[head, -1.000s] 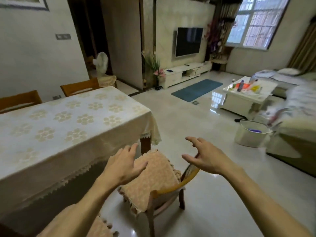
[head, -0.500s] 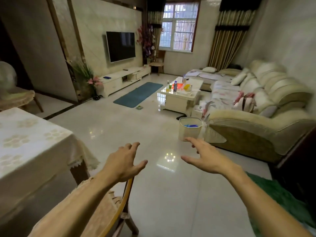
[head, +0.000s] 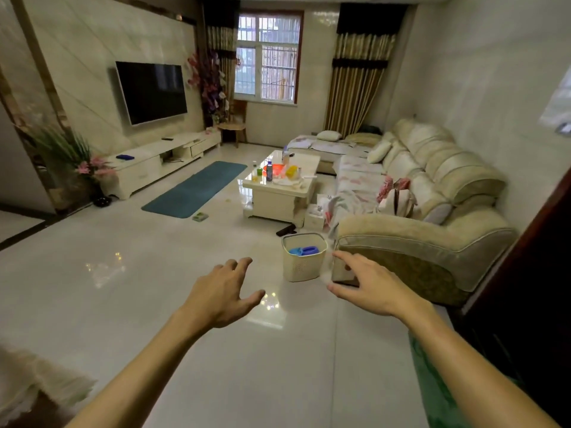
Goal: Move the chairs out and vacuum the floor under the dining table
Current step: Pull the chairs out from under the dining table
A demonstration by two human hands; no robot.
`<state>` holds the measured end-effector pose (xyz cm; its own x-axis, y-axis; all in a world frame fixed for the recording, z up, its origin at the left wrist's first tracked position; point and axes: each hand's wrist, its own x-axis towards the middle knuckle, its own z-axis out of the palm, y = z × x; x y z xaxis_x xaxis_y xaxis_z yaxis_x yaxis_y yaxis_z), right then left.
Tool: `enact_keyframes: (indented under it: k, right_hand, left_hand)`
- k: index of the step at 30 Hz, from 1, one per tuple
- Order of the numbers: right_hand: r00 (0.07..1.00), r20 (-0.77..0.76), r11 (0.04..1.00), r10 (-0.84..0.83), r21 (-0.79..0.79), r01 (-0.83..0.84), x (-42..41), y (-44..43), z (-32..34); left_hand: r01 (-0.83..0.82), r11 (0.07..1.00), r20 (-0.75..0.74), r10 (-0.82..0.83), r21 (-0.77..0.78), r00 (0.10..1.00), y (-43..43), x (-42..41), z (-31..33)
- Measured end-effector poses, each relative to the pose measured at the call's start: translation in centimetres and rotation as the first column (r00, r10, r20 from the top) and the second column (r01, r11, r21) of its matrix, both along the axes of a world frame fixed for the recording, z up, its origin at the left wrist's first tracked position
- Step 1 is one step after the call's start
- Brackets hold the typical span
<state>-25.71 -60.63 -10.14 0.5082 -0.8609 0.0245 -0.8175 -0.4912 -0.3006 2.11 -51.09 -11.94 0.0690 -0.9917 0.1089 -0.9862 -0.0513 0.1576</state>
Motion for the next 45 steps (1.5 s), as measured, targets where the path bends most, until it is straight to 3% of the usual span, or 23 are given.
enact_keyframes:
  k: [7,17,27,45]
  right_hand:
    - [0.999,-0.019,1.000,0.027,0.000,-0.027,1.3,-13.7,-0.7]
    - [0.952,0.055,0.953,0.300,0.032,-0.302,11.9,-32.2,-0.4]
    - [0.809,0.039,0.809,0.586,0.029,-0.587,36.1,-41.3,-1.0]
    - [0.587,0.014,0.587,0.809,0.042,-0.809,81.3,-53.5,-0.6]
  left_hand:
    - [-0.038,0.999,0.042,0.038,0.015,0.998,-13.5,1.3,-0.6]
    - [-0.334,0.942,0.074,0.332,0.014,0.940,-25.2,9.0,0.7]
    - [-0.624,0.781,0.028,0.624,-0.021,0.781,-27.2,26.4,-0.4]
    - [-0.788,0.615,-0.028,0.788,-0.024,0.615,-34.6,62.1,-0.8]
